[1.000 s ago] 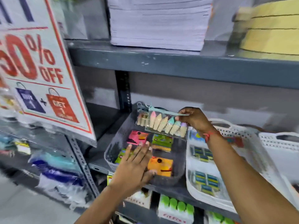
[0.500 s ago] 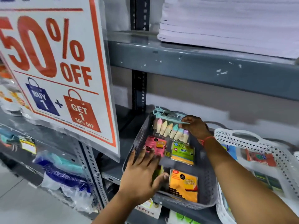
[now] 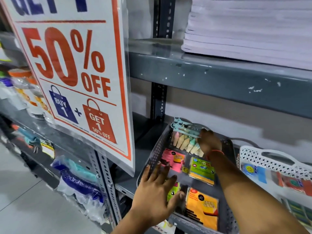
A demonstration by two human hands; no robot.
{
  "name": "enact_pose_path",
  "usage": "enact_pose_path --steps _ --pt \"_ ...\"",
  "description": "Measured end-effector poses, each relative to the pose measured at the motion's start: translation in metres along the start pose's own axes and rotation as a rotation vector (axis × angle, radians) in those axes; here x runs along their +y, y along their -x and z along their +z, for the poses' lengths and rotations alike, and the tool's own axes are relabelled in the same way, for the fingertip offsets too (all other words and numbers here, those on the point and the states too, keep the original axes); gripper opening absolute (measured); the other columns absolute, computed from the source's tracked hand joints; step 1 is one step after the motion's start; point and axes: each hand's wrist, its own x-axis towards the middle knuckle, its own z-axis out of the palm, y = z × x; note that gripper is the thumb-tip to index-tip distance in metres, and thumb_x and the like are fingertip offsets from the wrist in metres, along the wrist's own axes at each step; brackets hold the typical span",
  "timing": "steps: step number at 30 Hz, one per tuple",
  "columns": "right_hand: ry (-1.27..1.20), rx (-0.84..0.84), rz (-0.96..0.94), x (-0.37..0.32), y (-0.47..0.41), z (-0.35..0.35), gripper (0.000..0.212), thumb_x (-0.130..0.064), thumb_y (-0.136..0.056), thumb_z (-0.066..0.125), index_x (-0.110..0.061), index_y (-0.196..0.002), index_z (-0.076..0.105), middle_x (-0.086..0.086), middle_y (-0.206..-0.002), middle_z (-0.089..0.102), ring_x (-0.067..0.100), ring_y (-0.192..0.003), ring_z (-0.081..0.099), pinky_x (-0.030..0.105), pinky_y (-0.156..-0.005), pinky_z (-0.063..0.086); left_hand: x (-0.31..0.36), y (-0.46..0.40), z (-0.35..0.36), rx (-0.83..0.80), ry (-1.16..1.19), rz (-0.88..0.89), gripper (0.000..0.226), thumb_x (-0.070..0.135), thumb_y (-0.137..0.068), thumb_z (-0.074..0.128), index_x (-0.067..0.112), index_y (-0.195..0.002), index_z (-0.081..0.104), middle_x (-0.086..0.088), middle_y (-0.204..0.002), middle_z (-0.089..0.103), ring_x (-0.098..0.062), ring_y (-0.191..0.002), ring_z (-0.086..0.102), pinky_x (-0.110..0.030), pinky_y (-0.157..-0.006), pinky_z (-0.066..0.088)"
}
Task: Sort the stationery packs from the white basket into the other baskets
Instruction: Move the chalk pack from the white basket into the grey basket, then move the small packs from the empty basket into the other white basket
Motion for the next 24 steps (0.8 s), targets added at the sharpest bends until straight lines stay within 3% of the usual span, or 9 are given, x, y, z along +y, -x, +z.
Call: enact_pose_path --steps 3,6,11,12,14,19,22,24 --pt "-0.029 -0.021 0.015 -0.002 0.000 0.004 0.037 -0.019 -0.090 0.047 -0.006 -0.124 0.048 0.023 -0.128 0.052 0.041 -0.113 0.056 0.045 -0.094 0.049 -0.001 0.001 -0.003 -0.066 -0.010 -0.031 0.071 0.067 -0.086 0.005 0.036 -0.133 0.047 0.000 -0.148 0.041 -0.020 -0.142 0.024 -0.039 -0.111 0.001" --pt "-0.048 -0.018 0.028 0.000 -0.001 0.010 0.040 -0.019 -0.089 0.047 -0.006 -0.126 0.047 0.023 -0.130 0.051 0.040 -0.114 0.056 0.048 -0.095 0.049 -0.004 0.002 0.003 -0.099 -0.009 -0.029 0.059 0.061 -0.090 0.016 0.037 -0.113 0.065 0.003 -0.124 0.066 -0.019 -0.122 0.056 -0.039 -0.103 0.022" --pt "-0.076 -0.063 0.044 0.001 0.011 0.008 0.048 -0.027 -0.090 0.048 -0.009 -0.133 0.040 0.022 -0.136 0.044 0.041 -0.123 0.048 0.049 -0.100 0.046 -0.003 0.002 0.017 -0.024 -0.049 -0.021 0.058 0.061 -0.090 0.016 0.038 -0.109 0.066 0.005 -0.121 0.068 -0.019 -0.118 0.059 -0.040 -0.101 0.025" --pt "-0.071 -0.049 0.033 -0.002 0.010 0.011 0.049 -0.029 -0.090 0.048 -0.009 -0.134 0.040 0.021 -0.137 0.044 0.041 -0.123 0.048 0.049 -0.099 0.045 -0.005 0.007 0.017 -0.030 -0.027 -0.051 0.058 0.061 -0.090 0.016 0.038 -0.109 0.066 0.005 -0.121 0.068 -0.019 -0.118 0.059 -0.040 -0.101 0.024" --pt "-0.087 0.087 0.172 0.033 0.027 -0.012 0.050 -0.032 -0.090 0.047 -0.007 -0.133 0.039 0.022 -0.135 0.044 0.041 -0.123 0.048 0.048 -0.097 0.045 0.010 -0.005 0.009 -0.052 -0.050 0.058 0.059 0.061 -0.091 0.015 0.037 -0.113 0.065 0.004 -0.123 0.066 -0.020 -0.119 0.058 -0.040 -0.104 0.021" --pt "-0.089 0.138 0.090 0.031 0.025 -0.018 0.041 -0.025 -0.088 0.049 -0.004 -0.123 0.046 0.022 -0.125 0.047 0.042 -0.117 0.050 0.047 -0.091 0.047 0.018 -0.006 0.008 -0.017 -0.010 0.071 0.064 0.060 -0.093 0.012 0.027 -0.146 0.026 -0.002 -0.142 0.047 -0.019 -0.137 0.030 -0.040 -0.108 0.006" --pt "-0.084 0.168 0.046 0.026 0.029 -0.025 0.039 -0.021 -0.086 0.053 -0.003 -0.120 0.049 0.022 -0.125 0.047 0.042 -0.116 0.049 0.045 -0.091 0.047 0.035 -0.008 0.002 -0.028 -0.045 0.114 0.062 0.060 -0.092 0.012 0.025 -0.133 0.044 -0.005 -0.136 0.056 -0.025 -0.126 0.051 -0.039 -0.107 0.006" --pt "-0.070 0.204 0.045 0.039 0.040 -0.040 0.037 -0.021 -0.085 0.054 -0.004 -0.118 0.051 0.020 -0.126 0.046 0.041 -0.116 0.048 0.044 -0.089 0.047 0.063 -0.012 0.004 0.005 -0.042 0.192 0.057 0.057 -0.093 0.016 0.022 -0.127 0.047 -0.007 -0.134 0.058 -0.025 -0.125 0.050 -0.039 -0.107 0.008"
